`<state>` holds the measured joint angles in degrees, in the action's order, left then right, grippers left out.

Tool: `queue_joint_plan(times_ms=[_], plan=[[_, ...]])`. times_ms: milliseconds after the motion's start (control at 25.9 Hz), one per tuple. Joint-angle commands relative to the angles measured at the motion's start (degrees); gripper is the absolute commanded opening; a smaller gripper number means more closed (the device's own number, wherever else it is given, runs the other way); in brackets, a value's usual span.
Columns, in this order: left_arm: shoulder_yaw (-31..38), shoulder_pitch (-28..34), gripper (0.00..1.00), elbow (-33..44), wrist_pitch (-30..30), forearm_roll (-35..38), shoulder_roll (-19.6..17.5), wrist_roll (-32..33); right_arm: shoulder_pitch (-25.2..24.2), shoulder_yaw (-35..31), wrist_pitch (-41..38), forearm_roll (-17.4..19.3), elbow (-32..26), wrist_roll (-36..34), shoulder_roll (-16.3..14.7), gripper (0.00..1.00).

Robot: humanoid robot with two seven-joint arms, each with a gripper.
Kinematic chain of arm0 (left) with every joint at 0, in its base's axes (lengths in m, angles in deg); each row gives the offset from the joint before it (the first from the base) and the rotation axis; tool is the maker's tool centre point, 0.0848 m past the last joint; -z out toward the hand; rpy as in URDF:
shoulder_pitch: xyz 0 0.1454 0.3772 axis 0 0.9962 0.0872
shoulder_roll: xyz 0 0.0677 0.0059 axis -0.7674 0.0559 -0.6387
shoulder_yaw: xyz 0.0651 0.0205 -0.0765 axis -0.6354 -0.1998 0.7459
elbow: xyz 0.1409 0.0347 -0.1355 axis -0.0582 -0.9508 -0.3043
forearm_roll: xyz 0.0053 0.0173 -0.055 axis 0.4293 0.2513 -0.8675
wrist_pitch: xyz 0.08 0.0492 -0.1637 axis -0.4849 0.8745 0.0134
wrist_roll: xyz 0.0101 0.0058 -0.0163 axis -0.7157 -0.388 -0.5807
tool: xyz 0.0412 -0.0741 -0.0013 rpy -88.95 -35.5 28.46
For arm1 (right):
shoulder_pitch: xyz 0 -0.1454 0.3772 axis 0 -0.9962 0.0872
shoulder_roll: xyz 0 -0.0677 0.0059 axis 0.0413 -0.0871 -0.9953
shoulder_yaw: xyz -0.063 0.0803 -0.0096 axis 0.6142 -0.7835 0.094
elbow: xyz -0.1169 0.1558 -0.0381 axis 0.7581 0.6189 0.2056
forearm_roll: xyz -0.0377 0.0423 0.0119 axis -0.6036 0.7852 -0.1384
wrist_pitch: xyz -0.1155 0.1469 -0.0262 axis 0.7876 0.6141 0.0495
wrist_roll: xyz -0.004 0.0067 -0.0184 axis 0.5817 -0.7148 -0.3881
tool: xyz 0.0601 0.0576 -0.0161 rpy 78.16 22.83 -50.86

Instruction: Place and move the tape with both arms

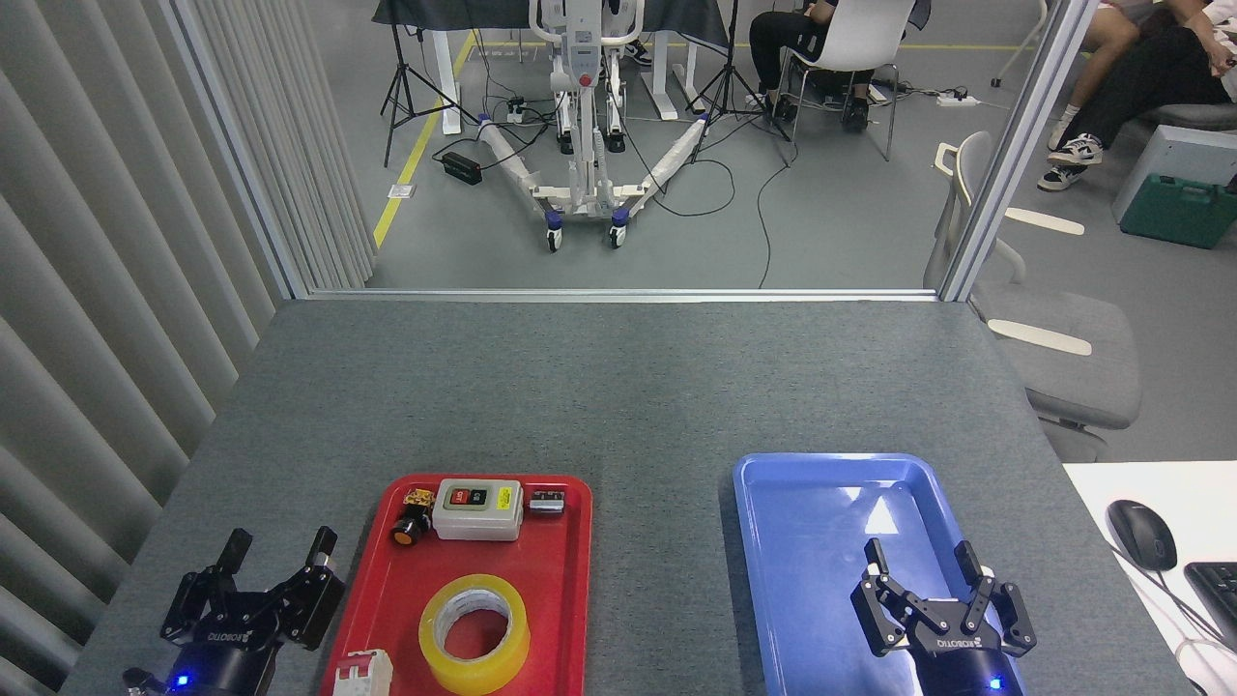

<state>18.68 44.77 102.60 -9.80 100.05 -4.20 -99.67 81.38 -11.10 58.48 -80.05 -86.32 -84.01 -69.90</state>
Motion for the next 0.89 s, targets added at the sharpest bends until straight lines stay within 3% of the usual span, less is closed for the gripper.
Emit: queue_joint_plan(times_ms=[0, 155, 696, 773, 850], plan=[[-0.06, 0.3, 1.0, -0.12, 0.19, -0.87, -0.31, 0.02, 0.02, -0.01, -0.02, 0.0, -0.01, 0.23, 0.07, 1.0], [-0.06, 0.3, 1.0, -0.03, 0.45, -2.36, -0.23, -4.12, 0.02, 0.07, -0.01, 0.0, -0.01, 0.23, -0.1, 1.0], [-0.15, 0.21, 1.0, -0.12, 0.36, -2.8, -0.49, -2.97, 0.02, -0.01, 0.25, -0.18, -0.01, 0.23, -0.01, 1.0], [-1.38, -0.58, 1.0, -0.47, 0.36, -2.71, -1.19, 2.38, -0.07, 0.08, 0.34, -0.09, -0.01, 0.32, 0.07, 1.0], [-4.98, -2.34, 1.0, -0.12, 0.27, -2.71, -3.13, 13.89, 0.02, -0.01, 0.34, -0.09, -0.01, 0.32, -0.01, 1.0]])
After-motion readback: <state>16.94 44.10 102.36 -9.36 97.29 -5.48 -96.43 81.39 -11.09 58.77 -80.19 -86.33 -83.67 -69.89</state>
